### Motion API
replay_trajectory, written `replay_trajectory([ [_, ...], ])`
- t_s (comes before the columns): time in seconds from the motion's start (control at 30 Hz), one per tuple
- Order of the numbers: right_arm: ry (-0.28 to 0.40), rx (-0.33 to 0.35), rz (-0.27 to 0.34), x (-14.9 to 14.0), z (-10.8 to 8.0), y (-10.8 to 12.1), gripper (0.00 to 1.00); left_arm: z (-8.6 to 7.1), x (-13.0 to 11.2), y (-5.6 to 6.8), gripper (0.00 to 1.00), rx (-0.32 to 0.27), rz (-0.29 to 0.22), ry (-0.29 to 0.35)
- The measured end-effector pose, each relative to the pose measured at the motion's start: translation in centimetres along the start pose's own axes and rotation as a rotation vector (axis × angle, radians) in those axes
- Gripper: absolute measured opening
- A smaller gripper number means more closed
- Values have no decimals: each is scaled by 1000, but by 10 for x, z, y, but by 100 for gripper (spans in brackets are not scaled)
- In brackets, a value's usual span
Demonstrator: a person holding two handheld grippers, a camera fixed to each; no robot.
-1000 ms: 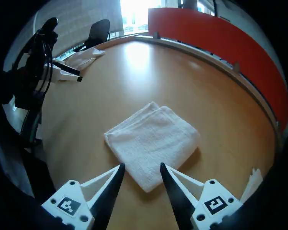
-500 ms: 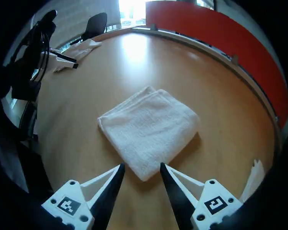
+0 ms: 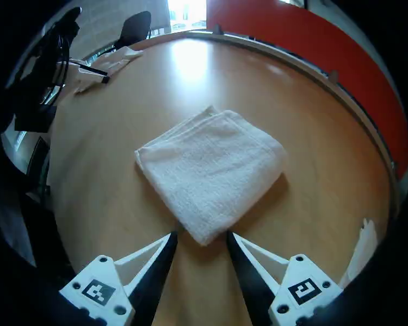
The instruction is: Fold towel
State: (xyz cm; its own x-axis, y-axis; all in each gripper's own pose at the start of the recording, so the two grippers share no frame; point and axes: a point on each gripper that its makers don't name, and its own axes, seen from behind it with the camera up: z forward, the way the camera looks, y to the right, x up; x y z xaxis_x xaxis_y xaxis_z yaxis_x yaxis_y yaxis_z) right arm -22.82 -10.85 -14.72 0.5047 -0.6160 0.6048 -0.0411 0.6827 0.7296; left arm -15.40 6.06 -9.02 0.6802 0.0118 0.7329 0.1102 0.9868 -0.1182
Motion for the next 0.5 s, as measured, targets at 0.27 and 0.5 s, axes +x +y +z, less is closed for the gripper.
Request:
replay_trajectory([
  [0.27,-9,-5,0,-3,1,2,45,1,-1,1,89,-2,-1,-1],
  [0.5,-9,-10,1,-4,2,5,35,2,-1,2,89,-2,-4,-3],
])
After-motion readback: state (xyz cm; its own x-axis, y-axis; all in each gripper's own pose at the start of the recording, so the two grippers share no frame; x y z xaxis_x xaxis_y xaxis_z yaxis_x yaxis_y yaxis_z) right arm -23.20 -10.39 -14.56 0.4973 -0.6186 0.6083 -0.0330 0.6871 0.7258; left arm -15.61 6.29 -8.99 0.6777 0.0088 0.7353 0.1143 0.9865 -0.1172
